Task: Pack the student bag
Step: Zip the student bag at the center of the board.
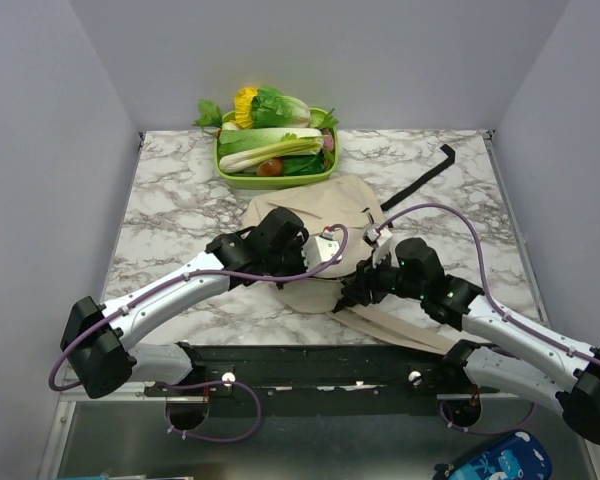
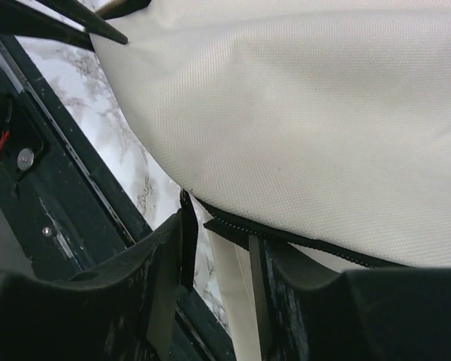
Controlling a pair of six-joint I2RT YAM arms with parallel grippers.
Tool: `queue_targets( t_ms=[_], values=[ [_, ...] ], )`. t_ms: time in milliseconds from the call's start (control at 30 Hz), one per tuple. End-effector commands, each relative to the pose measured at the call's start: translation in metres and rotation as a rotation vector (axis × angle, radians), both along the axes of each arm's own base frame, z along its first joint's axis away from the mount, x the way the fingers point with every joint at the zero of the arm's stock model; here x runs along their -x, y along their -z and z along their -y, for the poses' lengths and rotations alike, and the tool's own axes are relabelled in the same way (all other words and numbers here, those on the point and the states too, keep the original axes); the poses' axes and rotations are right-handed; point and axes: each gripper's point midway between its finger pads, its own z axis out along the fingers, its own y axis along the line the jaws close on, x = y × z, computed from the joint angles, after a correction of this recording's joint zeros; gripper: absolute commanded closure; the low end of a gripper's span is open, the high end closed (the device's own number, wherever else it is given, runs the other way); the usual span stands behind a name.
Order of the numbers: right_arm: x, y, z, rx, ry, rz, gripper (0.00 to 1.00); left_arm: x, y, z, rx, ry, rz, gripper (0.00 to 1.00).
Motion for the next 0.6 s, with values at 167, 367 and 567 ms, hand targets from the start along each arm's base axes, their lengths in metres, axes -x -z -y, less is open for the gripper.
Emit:
queue_targets(
  t_ms=[167, 367, 567],
  values=[
    [0.005, -0.011, -0.018, -0.090, -0.048, 0.032, 0.68, 0.005, -0.021, 0.012, 0.090, 0.018, 0.003, 0.16],
    [0.012, -0.013, -0.007, -0.082, -0.022, 0.019, 0.90, 0.018, -0.032, 0.016, 0.134, 0.082, -0.021, 0.01],
    [0.014, -0.012, -0.002, -0.056, -0.011, -0.003, 0.95, 0.031, -0.023, 0.038, 0.189, 0.182, -0.023, 0.01]
  ],
)
